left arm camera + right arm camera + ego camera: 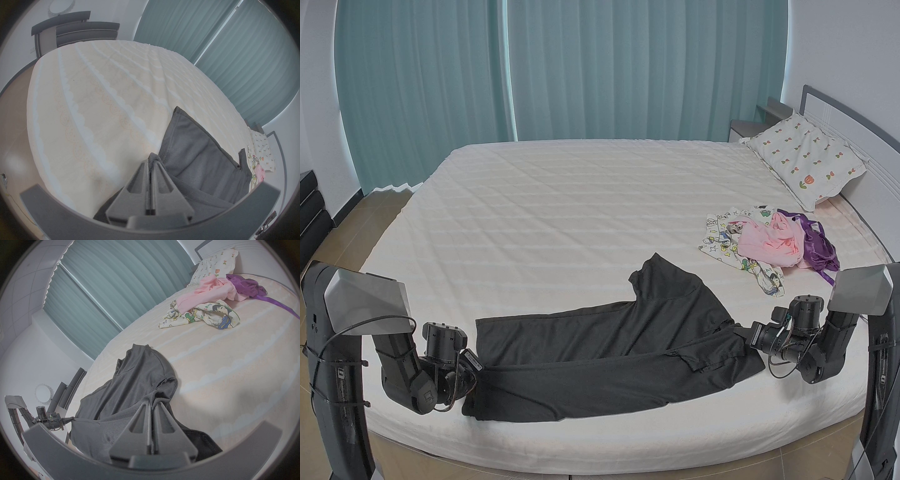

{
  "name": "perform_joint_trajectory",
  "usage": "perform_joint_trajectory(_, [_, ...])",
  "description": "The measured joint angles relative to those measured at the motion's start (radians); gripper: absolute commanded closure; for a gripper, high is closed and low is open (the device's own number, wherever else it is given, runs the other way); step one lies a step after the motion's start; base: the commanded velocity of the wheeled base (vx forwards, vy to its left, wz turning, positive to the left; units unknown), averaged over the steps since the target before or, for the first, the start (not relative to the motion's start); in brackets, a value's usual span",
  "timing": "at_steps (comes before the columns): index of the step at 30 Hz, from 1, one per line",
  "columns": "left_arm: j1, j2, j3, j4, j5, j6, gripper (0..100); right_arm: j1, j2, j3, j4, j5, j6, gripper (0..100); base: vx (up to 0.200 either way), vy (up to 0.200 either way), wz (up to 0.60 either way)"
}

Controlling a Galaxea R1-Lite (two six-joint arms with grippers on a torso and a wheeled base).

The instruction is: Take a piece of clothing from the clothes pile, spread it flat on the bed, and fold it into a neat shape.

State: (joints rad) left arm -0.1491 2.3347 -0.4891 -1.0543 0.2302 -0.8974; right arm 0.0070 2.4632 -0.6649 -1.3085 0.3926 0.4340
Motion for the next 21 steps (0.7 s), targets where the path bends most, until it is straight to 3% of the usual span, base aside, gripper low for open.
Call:
perform_joint_trajectory(1, [0.0,0.004,-0.001,0.0,0.003,0.002,100,0.0,0.006,0.0,-0.01,0.0,0.0,100,0.0,0.0,0.0])
perform_joint_trajectory(2, [-0.001,0.007,-0.001,-0.001,0.004,0.003,0,0.0,0.011,-0.001,-0.022,0.0,0.0,100,0.0,0.0,0.0])
perform_joint_trajectory(3, [-0.001,0.01,-0.001,-0.001,0.005,0.004,0,0.0,0.016,0.0,-0.033,0.0,0.0,0,0.0,0.0,0.0])
perform_joint_trajectory(10, [-0.002,0.018,0.003,-0.002,0.002,0.003,0,0.001,0.053,0.003,-0.044,0.0,0.006,0,0.0,0.0,0.0])
perform_joint_trajectory(17, [0.002,0.018,0.005,-0.009,-0.018,-0.004,0,-0.015,0.061,0.019,-0.132,-0.007,0.137,0,0.0,0.0,0.0])
perform_joint_trajectory(21, [0.013,0.01,0.023,-0.048,-0.064,-0.001,0,-0.025,0.059,0.037,-0.154,-0.009,0.163,0,0.0,0.0,0.0])
